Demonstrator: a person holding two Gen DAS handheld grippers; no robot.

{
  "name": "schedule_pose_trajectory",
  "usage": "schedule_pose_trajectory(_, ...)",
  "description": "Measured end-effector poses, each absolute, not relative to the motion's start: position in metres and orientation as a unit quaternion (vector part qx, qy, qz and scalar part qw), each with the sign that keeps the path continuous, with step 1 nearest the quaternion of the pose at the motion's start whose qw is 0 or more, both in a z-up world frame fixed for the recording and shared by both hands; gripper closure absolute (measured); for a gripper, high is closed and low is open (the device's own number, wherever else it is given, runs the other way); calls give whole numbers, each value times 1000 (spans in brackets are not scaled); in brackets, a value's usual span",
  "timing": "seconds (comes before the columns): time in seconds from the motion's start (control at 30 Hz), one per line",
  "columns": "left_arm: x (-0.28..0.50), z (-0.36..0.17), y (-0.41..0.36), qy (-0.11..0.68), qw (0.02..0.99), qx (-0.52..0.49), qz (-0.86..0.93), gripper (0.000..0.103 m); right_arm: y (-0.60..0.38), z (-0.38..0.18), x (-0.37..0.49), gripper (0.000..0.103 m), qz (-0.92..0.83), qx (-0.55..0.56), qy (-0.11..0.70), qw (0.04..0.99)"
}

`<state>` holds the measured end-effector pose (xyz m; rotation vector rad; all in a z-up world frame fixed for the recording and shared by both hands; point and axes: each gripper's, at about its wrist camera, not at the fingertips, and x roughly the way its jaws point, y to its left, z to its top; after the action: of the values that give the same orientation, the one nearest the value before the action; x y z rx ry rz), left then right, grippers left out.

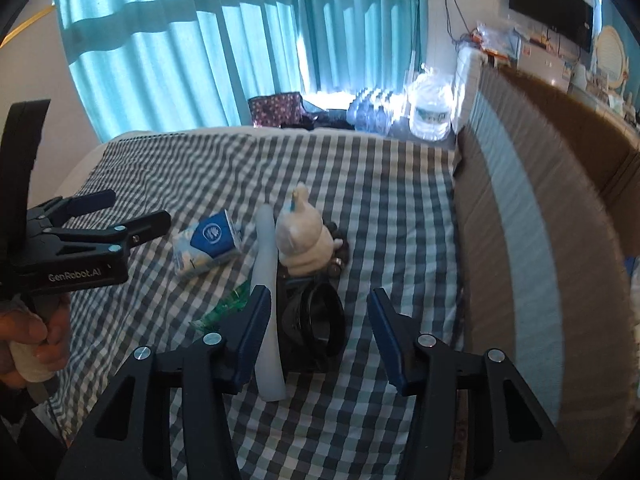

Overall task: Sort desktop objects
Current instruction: 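Move left tool to blue Vinda tissue pack while right tool approaches black item, then close left tool on tissue pack while right tool closes on black item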

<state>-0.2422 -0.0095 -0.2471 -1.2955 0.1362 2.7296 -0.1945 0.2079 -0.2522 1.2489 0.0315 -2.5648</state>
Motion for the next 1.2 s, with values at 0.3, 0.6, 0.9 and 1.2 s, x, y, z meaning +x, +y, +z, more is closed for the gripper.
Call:
schedule_pose_trajectory(0.3, -261, -285, 2, 61, 77, -455, 885, 0, 209, -280, -206, 62, -870, 465, -13, 164)
schedule_pose_trajectory(0.6, -266, -313, 8, 83, 83, -467, 876, 0, 206, -294, -213, 64, -862, 471, -37, 183)
schedule_pose_trajectory(0.9, -253, -298, 4, 73, 95, -443, 888, 34, 205, -299, -215, 64, -857, 477, -45, 189)
schedule_pose_trajectory(1.2, -248, -275, 4, 66, 109, -431, 893, 43, 189, -291, -209, 82, -855, 478, -11, 199)
